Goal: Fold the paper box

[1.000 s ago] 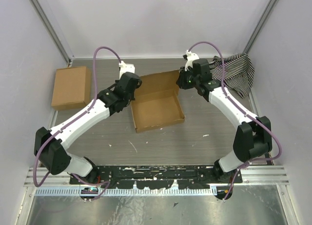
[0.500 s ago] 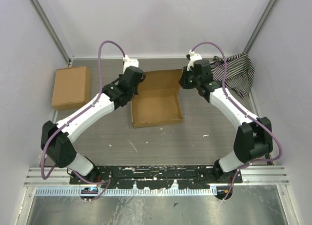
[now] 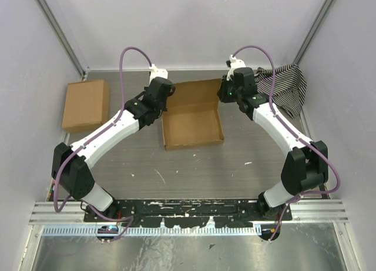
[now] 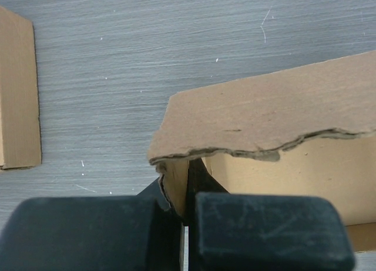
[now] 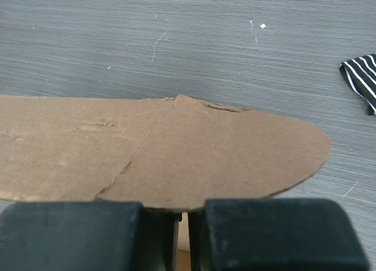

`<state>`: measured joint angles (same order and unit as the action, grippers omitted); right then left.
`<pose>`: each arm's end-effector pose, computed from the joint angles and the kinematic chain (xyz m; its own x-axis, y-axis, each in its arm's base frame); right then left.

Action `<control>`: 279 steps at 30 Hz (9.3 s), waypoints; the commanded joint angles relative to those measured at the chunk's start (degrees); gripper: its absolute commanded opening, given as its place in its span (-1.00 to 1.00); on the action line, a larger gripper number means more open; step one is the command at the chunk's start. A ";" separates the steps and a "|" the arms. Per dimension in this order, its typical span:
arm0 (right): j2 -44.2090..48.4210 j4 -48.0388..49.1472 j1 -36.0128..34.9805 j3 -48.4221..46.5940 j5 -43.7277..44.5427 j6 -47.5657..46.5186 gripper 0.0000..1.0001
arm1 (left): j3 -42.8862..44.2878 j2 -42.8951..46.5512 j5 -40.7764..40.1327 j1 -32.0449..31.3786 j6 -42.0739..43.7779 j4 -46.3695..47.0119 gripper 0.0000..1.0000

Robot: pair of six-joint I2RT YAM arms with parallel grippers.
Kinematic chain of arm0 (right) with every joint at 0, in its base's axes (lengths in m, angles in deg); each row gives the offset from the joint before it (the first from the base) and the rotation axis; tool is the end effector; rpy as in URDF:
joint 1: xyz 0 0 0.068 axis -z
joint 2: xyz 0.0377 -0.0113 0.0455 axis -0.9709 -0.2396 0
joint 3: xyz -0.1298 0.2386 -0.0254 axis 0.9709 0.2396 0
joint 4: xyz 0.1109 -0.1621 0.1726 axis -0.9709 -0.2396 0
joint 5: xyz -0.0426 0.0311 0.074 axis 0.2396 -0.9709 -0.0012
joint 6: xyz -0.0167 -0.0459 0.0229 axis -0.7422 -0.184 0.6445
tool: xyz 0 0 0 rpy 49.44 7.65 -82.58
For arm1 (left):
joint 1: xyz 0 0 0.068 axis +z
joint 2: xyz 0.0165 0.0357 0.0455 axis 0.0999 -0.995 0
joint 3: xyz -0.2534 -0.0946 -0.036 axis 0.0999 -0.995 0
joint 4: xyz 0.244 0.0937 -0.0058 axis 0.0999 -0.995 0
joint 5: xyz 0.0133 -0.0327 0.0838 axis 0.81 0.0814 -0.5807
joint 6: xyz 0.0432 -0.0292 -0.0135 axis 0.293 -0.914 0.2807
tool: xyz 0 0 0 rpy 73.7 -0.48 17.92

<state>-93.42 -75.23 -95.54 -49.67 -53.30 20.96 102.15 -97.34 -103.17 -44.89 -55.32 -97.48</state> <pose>0.3372 0.1210 0.3216 -0.5224 0.0184 -0.8525 -0.2863 0.9380 0.1956 0.2846 -0.2064 0.3289 -0.5150 0.0939 -0.8521 0.0388 0.9955 0.0862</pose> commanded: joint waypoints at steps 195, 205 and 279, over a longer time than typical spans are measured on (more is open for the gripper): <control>19.10 -1.62 6.35 15.94 -12.39 4.28 0.46 | 12.88 5.34 12.67 -16.90 33.30 -11.02 -1.00; 15.86 -2.76 6.30 9.18 -6.50 -0.86 0.43 | 13.84 6.45 17.96 -16.83 33.01 -14.28 -1.00; 15.22 -0.57 6.22 11.62 -7.05 1.12 -0.86 | -1.70 4.32 7.43 3.12 1.92 4.07 0.30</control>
<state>-78.31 -79.38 -89.50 -37.24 -59.22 21.73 99.35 -93.13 -97.47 -41.90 -52.85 -97.28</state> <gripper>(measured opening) 0.079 0.667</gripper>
